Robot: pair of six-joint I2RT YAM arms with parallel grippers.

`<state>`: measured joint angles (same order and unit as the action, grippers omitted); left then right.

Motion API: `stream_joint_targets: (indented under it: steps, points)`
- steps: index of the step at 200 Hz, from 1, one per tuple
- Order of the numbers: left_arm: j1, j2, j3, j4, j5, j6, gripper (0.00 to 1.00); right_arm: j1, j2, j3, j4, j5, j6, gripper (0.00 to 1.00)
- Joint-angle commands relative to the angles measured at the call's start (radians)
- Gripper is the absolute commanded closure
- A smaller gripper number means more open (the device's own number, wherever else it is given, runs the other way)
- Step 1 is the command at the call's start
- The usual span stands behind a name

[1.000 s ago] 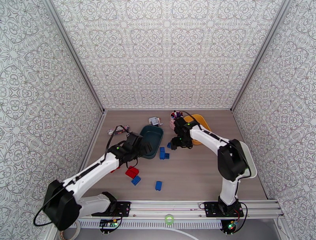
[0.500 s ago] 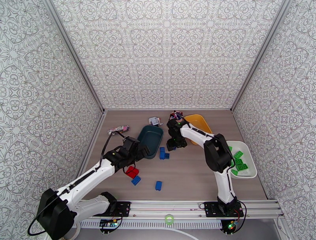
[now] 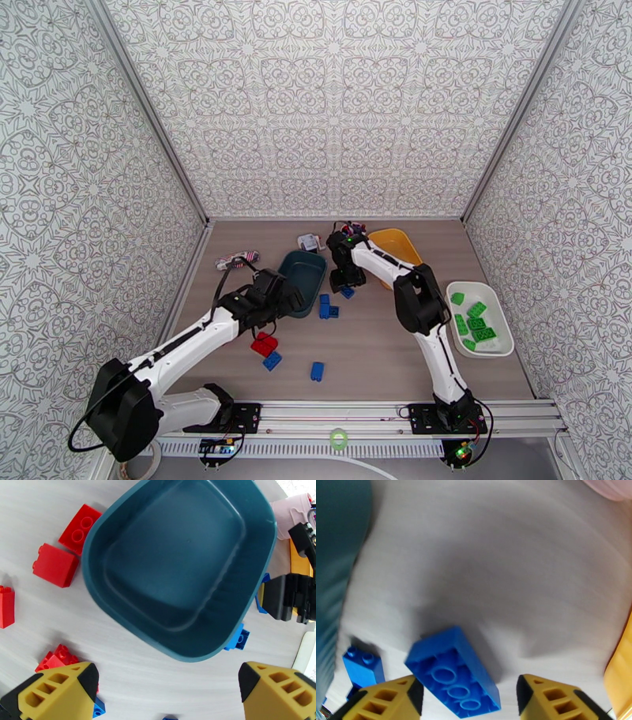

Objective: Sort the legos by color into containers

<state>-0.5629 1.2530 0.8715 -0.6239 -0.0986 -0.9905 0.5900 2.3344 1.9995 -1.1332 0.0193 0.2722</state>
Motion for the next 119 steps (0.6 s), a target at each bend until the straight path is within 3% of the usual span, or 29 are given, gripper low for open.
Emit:
stream_joint_targets:
  steps: [1, 61, 119]
  points:
    - [-0.005, 0.021, 0.041, 0.005, 0.016, 0.026, 0.01, -0.002, 0.028, 0.044, -0.043, 0.004, 0.002, 0.40]
    - [-0.015, 0.104, 0.126, 0.008, 0.037, 0.070, 0.01, -0.006, -0.024, -0.034, -0.005, -0.022, 0.010, 0.62]
    - [-0.059, 0.268, 0.293, 0.028, 0.059, 0.148, 0.01, -0.048, -0.222, -0.157, 0.038, -0.055, 0.074, 0.65]
